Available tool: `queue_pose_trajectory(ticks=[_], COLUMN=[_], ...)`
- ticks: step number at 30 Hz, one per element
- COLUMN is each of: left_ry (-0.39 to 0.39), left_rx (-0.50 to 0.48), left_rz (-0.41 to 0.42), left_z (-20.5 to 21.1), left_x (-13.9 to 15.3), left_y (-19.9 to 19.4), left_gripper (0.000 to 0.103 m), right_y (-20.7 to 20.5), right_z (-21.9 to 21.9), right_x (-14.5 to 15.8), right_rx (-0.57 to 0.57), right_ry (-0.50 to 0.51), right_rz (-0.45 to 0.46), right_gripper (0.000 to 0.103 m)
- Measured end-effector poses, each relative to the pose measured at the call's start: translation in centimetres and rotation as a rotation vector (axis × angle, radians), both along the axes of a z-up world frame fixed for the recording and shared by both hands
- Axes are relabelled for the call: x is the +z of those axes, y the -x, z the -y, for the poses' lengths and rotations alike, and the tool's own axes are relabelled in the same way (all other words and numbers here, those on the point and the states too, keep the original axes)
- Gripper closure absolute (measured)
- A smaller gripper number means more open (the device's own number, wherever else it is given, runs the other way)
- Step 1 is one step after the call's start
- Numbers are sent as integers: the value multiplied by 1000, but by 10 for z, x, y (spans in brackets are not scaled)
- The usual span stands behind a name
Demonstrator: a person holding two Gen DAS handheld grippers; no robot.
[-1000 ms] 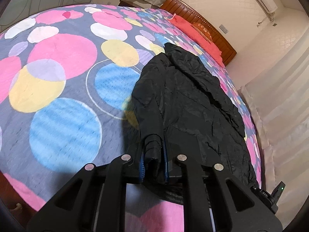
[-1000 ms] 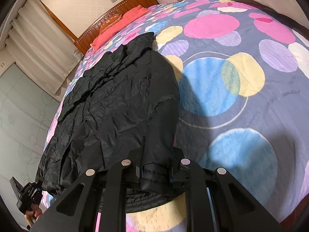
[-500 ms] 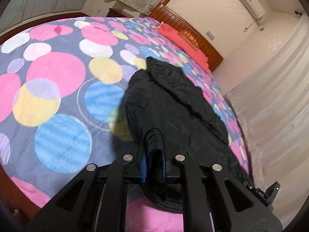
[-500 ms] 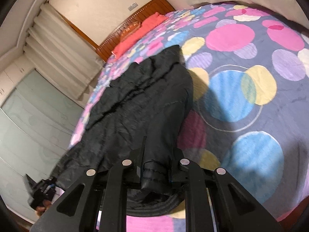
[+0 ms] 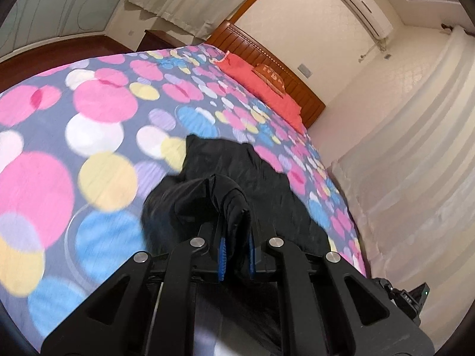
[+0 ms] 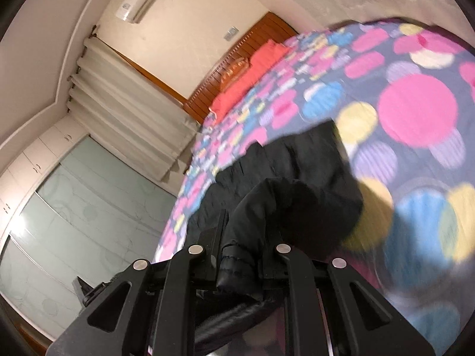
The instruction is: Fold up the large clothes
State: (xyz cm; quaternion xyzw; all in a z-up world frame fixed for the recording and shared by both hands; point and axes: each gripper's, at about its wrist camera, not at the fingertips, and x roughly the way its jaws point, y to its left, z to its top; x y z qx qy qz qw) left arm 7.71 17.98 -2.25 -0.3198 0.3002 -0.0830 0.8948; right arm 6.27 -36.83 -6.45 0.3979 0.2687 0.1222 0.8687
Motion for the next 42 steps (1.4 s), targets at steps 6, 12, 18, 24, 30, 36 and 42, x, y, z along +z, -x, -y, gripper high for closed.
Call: queue_pose_trajectory(ticks=[6,12,18,24,30,36,42], left_ry=[-8,-46,-115,-151,-208,-218,-50], left_rx=[27,36,64,93,96,81,82], left_rz=[-9,-50,-111,-197,-259,-279,-226], left_z=[0,8,17,20,27,32,13], left_x=[14,11,-9,-44,-84,-99,-79], left_y=[-76,-157,-234,-303,-346,-362,-357], left_gripper=[93,93,93,93,93,81,41], right_y=[-70,-152,-218,-281,-322,-333,-321], right_z=[13,23,29,36,33,36,45], right_x=[16,13,-12,-51,-87,-103,-78], right_rx=[-36,-65,-88,-95,-108,-111,-110], right_ry=[-27,-24,-25,-39,12,-28,-84], right_rz=[28,-22,-111,-214,-299,-318,-224], right_gripper=[88,88,88,88,87,69,37])
